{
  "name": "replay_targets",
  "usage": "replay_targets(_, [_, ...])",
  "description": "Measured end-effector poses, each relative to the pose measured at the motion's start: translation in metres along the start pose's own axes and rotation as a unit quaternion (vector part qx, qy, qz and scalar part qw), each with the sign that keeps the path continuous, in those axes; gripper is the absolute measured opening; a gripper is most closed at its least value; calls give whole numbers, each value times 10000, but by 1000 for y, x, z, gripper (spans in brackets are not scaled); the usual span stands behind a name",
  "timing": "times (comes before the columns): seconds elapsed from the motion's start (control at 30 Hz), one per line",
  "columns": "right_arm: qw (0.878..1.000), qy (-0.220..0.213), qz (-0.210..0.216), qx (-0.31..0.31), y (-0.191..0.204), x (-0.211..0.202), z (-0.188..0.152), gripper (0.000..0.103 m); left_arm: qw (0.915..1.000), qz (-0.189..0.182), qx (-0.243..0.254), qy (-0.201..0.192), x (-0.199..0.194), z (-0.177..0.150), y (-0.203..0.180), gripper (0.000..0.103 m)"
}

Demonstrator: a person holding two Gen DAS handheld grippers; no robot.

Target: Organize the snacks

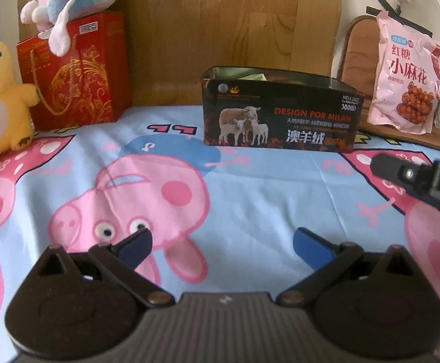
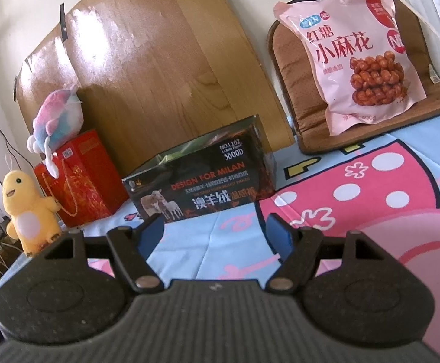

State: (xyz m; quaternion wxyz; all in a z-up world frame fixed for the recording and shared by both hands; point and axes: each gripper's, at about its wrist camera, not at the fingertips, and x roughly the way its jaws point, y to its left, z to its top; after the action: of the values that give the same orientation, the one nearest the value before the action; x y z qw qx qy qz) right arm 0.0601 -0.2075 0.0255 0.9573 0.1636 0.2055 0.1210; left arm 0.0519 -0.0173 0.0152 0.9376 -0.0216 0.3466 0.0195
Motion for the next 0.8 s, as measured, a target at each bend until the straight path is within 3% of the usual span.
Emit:
replay_targets(0.2, [9988,270,-198,369,-2,-24,-9,77,9999,-20,119,12,-18,-4,-5,103])
replay_targets(0.37, [9993,118,-263,219,8,-51,2,77,9996,-138,228,-84,-37,-4,-9,103])
replay_targets(0.6, [9998,-54,-94,156,24,-71,13,97,9996,-79,225,-141,-59,1,-10,103])
replay_targets(0.8, [9999,-125,-19,-30,37,-80,15,98,9996,-210,168,-28,-67,2,-9,103])
